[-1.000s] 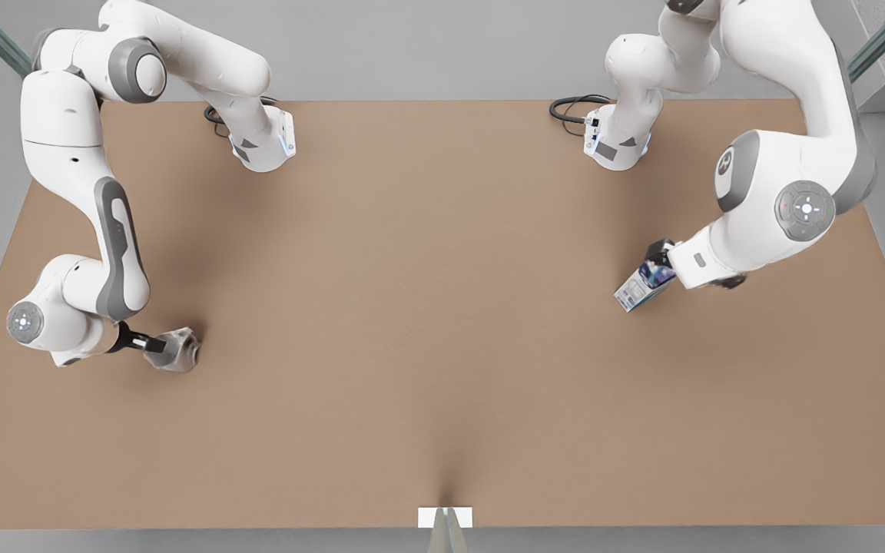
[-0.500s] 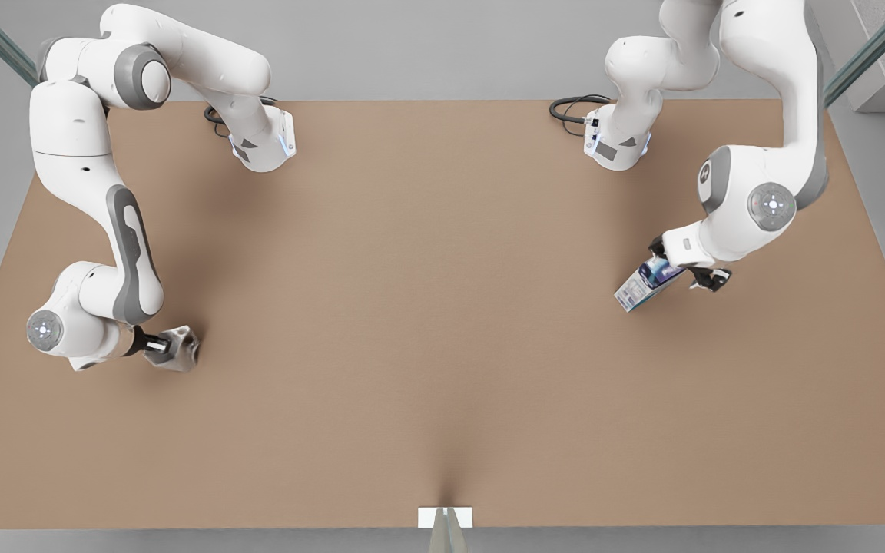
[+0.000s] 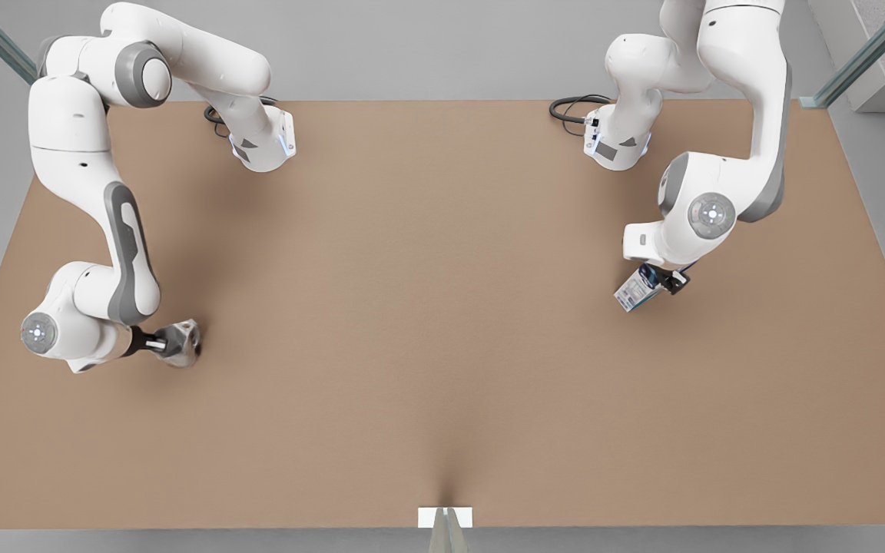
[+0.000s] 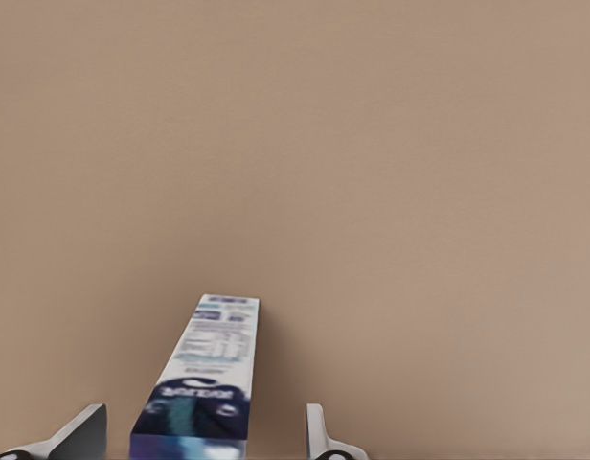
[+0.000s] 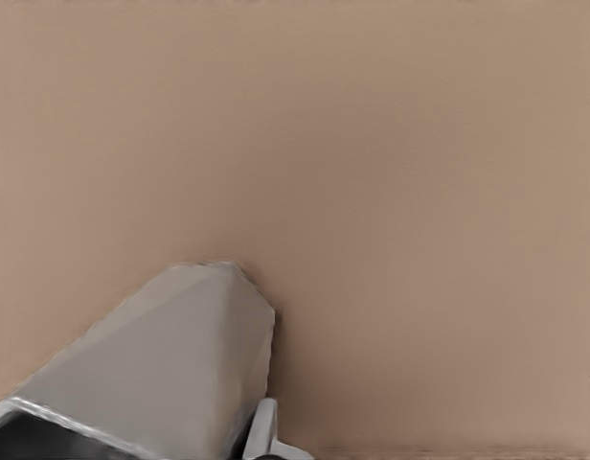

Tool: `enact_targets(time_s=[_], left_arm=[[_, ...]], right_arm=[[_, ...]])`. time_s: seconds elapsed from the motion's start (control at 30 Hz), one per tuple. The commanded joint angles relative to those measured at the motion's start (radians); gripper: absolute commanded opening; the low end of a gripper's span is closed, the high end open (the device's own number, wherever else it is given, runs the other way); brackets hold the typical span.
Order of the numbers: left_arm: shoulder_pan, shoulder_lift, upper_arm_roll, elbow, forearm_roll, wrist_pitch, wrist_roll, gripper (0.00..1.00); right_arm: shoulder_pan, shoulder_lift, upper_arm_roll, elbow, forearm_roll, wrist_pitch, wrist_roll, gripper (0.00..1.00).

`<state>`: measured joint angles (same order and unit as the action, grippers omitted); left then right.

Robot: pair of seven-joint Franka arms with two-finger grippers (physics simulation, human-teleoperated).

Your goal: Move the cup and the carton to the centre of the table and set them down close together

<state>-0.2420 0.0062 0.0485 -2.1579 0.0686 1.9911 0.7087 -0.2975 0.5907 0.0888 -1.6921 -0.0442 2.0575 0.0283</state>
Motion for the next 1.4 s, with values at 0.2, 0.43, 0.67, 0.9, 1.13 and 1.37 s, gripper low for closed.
enact_targets(time_s=[0.2,0.43,0.67,0.9,1.13,1.37], left_arm=[[0.127,0.011,0.002,0.0,0.01,0.0,-0.002,1.0],[0.136,0.034,0.005,-0.003,0.01,-0.003,-0.002,1.0],[0.13,0.023,0.004,-0.031,0.011,0.0,0.0,1.0],[0.155,0.038,0.004,-0.034,0.056,0.0,0.048,1.0],[0.153,0.038,0.004,-0.054,0.054,-0.003,0.044,1.0],[0.153,0.046,0.004,-0.053,0.054,0.0,0.035,1.0]], right_arm=[[0.006,-0.022,0.048,0.037,-0.005,-0.093,-0.004,0.21],[0.185,-0.038,0.054,0.097,0.021,-0.116,0.019,0.21],[0.408,-0.032,0.052,0.147,0.084,-0.116,0.341,0.21],[0.578,0.034,0.051,0.267,0.136,-0.103,0.644,0.21],[0.709,0.156,0.043,0.433,0.195,-0.04,0.857,0.21],[0.794,0.221,0.043,0.473,0.195,0.059,1.012,0.21]])
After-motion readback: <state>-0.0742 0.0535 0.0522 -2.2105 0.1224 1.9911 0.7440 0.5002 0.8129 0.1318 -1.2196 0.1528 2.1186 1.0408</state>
